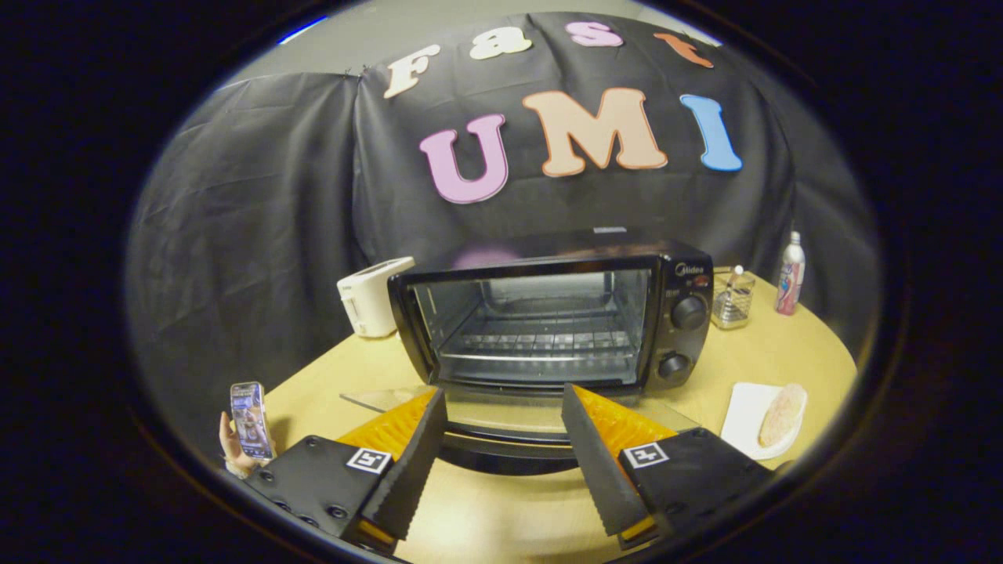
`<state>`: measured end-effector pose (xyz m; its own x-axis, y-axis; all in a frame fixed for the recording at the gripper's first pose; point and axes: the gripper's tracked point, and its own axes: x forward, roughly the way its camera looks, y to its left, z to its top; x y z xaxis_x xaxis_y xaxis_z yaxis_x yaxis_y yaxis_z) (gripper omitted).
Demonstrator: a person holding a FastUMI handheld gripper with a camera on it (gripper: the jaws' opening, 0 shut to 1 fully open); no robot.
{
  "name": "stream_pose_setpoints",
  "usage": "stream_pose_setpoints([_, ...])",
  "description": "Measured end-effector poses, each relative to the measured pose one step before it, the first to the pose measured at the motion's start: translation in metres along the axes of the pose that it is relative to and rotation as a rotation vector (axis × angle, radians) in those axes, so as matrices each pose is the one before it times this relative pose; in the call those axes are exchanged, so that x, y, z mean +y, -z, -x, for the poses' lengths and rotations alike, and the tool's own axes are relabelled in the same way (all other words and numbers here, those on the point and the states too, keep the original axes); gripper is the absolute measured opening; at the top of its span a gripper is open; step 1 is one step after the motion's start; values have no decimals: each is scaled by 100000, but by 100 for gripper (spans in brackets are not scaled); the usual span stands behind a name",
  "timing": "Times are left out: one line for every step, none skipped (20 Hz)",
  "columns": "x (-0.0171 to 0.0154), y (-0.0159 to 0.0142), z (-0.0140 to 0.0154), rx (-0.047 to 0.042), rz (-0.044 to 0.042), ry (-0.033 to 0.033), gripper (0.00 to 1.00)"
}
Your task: Open the toaster oven, put the food inside, and close the toaster oven door.
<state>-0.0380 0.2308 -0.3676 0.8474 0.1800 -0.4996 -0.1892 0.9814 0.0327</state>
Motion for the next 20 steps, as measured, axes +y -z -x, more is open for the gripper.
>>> stream_pose_setpoints([-29, 674, -79, 3227, -921, -311, 92])
stream_pose_setpoints([-154, 1018, -108, 3482, -637, 64, 92])
stream_pose_setpoints([-136, 888, -156, 3485, -423, -446, 91])
stream_pose_setpoints([-21, 842, -195, 2821, -300, -178, 91])
stream_pose_setpoints([12, 399, -115, 1296, 114, -34, 91])
stream_pose_setpoints([-64, 421, -140, 1340, 723, 125, 91])
stream_pose_setpoints([-78, 249, -166, 766, 955, 392, 91])
stream_pose_setpoints([-69, 261, -264, 583, 1319, 221, 91])
stream_pose_setpoints([27, 322, -277, 1129, 1248, 487, 91])
stream_pose_setpoints([-21, 603, -213, 1338, 1379, 352, 91])
stream_pose_setpoints([-66, 494, -308, 1841, 1206, 407, 91])
stream_pose_setpoints([14, 830, -229, 2074, 678, 148, 91])
stream_pose_setpoints([17, 473, -103, 1567, 261, 13, 91])
stream_pose_setpoints([-6, -127, -189, -970, 397, 158, 91])
stream_pose_setpoints([-3, -207, -129, -902, 625, 59, 91])
stream_pose_setpoints([45, 201, -76, -28, 706, -2, 91])
stream_pose_setpoints([33, 15, -88, -362, 683, 80, 91])
stream_pose_setpoints([-6, -29, 136, -615, 354, 28, 91])
stream_pose_setpoints([50, -164, 54, -719, -38, -284, 91])
stream_pose_setpoints([15, -123, 58, -788, -707, -521, 91])
